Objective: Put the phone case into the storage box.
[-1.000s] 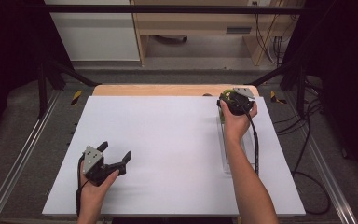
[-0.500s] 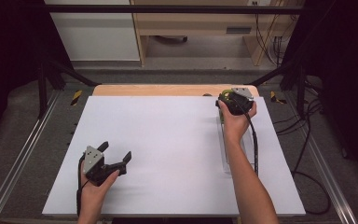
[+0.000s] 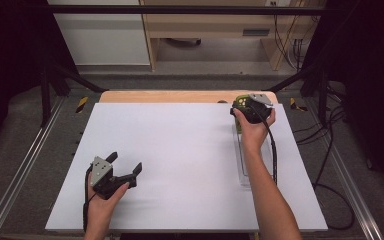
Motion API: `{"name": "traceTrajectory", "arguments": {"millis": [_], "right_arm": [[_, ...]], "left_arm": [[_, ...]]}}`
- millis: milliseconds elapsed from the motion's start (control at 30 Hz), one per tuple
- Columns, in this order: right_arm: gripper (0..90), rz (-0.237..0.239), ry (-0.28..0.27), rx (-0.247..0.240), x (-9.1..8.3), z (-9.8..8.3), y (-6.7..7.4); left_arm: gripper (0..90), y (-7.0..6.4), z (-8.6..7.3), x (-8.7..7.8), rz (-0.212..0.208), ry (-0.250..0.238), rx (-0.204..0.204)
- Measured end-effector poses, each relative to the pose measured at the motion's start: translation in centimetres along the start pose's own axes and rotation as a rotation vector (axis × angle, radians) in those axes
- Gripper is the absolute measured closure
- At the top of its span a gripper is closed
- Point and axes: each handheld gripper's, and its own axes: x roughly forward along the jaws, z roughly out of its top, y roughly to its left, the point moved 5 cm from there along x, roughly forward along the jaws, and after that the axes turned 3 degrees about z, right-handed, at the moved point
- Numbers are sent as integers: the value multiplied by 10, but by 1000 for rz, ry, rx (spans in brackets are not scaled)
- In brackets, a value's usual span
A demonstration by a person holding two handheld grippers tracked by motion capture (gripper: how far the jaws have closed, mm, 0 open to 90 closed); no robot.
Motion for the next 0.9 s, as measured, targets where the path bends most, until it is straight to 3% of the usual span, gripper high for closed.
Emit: {"name": "traceTrajectory", "arguments": {"millis": [467,900], "right_arm": [[82,7,-2,-12,-3,2,-1],[66,24,6,-1,-12,7,-7]], "left_arm": [[29,1,-1,0,2,2,-9],[27,-2,-1,0,0,4,9]]}}
